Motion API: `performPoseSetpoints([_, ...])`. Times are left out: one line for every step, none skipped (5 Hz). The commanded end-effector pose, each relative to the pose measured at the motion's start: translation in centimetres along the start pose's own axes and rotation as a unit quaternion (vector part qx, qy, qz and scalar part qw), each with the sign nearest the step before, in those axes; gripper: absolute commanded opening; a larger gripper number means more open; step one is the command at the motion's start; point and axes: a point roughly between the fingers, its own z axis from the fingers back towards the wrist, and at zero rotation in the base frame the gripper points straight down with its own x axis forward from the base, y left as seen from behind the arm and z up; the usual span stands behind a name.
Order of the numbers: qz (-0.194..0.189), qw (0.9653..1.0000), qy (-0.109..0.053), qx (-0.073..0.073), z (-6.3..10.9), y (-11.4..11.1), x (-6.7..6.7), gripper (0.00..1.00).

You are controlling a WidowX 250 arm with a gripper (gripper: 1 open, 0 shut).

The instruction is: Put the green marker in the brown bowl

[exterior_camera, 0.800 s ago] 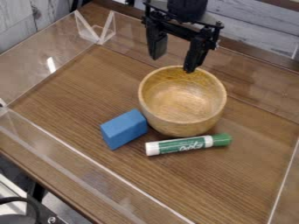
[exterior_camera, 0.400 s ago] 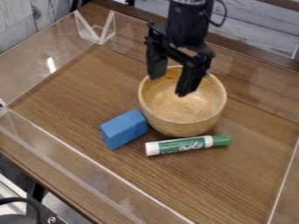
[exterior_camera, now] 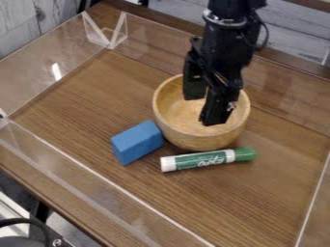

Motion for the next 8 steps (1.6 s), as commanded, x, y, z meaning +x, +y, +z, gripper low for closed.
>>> performPoseSetpoints([-0.053,0.9978,-0.029,0.026,1.3,-0.5,0.5,1.00])
performPoseSetpoints([-0.077,0.9961,-0.030,0.029,0.7,-0.8,0.9,1.00])
performPoseSetpoints([-0.103,0.9936,-0.032,0.034,-0.1,-1.1,1.2,1.00])
performPoseSetpoints([-0.127,0.9906,-0.034,0.037,-0.7,-1.6,1.5,1.00])
performPoseSetpoints([-0.141,0.9884,-0.040,0.041,-1.4,-1.8,1.8,1.00])
performPoseSetpoints([-0.148,0.9868,-0.047,0.045,-2.1,-2.0,2.1,1.00])
performPoseSetpoints([-0.159,0.9845,-0.055,0.050,-2.9,-2.2,2.5,1.00])
performPoseSetpoints([-0.165,0.9828,-0.063,0.053,-3.6,-2.3,2.8,1.00])
